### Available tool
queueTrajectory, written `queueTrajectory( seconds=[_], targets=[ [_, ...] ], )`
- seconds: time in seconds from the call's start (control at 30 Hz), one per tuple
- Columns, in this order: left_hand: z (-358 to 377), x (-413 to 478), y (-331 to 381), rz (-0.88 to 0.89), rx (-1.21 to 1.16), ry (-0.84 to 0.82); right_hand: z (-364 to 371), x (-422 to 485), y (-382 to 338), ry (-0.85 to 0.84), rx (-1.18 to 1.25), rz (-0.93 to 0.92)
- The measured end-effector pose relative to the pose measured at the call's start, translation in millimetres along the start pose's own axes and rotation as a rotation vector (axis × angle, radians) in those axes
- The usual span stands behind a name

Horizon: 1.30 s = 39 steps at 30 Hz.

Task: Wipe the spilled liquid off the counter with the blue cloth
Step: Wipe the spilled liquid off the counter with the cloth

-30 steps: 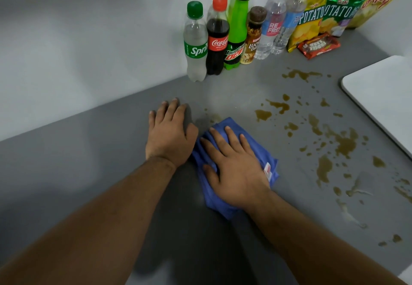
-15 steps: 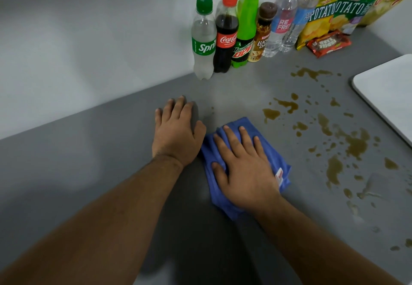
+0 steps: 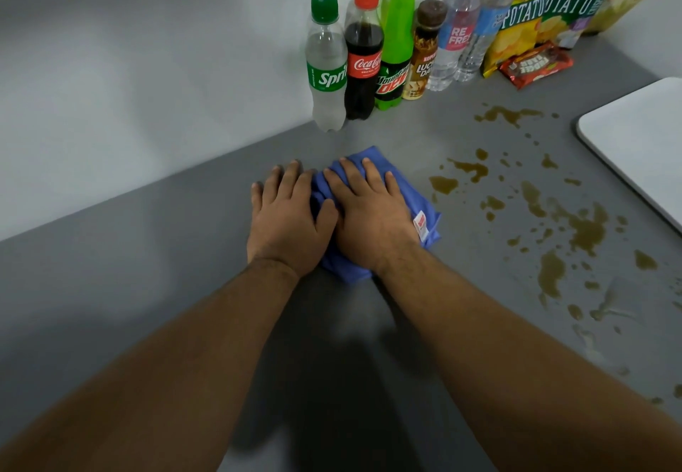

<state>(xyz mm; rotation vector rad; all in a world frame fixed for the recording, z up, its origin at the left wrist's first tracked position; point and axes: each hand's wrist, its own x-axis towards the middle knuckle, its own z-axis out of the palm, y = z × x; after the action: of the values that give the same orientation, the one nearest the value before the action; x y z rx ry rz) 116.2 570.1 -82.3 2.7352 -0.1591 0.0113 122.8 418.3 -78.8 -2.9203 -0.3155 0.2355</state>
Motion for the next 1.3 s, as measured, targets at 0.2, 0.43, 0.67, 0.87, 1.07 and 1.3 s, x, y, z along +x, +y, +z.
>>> queueTrajectory(
  seconds=[0.2, 0.43, 0.67, 0.87, 1.07, 1.3],
  targets=[
    [0, -1, 1, 0.005, 0.033, 0.012, 2, -41, 21, 0.044, 0.025, -0.154],
    [-2, -2, 4, 0.018, 0.076, 0.018, -3, -43, 57, 0.079, -0.038, 0.018],
    [-2, -1, 5, 0.007, 0.076, 0.020, -7, -8, 36, 0.048, -0.045, -0.023],
    [-1, -1, 5, 0.009, 0.084, 0.042, -5, -40, 43, 0.045, -0.025, -0.120],
    [2, -1, 4, 0.018, 0.114, 0.043, -9, -29, 64, 0.072, -0.023, -0.016],
    [2, 1, 4, 0.010, 0.113, 0.047, -11, 9, 42, 0.063, -0.019, -0.023]
  ],
)
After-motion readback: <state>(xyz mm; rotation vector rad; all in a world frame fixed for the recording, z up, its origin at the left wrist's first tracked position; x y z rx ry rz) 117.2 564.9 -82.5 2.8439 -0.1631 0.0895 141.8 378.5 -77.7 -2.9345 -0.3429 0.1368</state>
